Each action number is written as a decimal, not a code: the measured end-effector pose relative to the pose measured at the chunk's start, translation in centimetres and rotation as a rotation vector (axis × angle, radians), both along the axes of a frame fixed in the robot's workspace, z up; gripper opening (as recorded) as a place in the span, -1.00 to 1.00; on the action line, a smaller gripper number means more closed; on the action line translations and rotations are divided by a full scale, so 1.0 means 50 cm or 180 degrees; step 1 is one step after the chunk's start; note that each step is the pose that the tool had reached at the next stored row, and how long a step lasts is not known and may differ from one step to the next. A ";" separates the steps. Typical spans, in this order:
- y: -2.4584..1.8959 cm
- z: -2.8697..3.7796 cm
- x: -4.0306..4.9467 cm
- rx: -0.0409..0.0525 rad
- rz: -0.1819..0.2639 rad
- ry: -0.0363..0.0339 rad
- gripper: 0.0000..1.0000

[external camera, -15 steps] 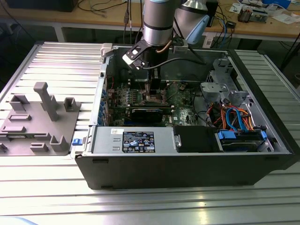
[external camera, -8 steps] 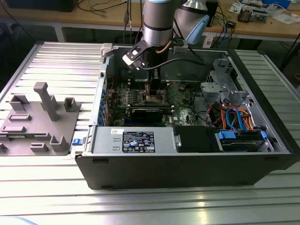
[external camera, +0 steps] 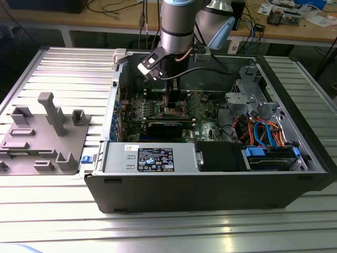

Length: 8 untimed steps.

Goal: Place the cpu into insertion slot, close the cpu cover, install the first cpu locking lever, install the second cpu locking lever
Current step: 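Place the cpu into insertion slot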

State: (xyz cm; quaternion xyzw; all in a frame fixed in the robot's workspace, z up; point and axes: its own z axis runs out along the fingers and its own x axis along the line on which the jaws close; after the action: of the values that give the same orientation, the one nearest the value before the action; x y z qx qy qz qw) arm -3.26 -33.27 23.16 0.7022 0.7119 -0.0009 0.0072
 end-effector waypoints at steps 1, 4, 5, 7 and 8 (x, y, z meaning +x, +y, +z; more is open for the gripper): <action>0.0000 0.000 0.000 0.0000 0.0000 0.0000 0.08; 0.0000 -0.002 0.000 0.0001 0.0000 0.0000 0.08; 0.0000 -0.004 0.000 0.0000 0.0000 0.0000 0.08; -0.0002 -0.006 0.000 0.0000 -0.0002 0.0000 0.08; -0.0008 -0.007 0.001 0.0000 -0.0005 0.0000 0.08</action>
State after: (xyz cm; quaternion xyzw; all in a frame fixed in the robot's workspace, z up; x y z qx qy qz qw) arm -3.22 -33.31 22.82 0.7028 0.7114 -0.0010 0.0072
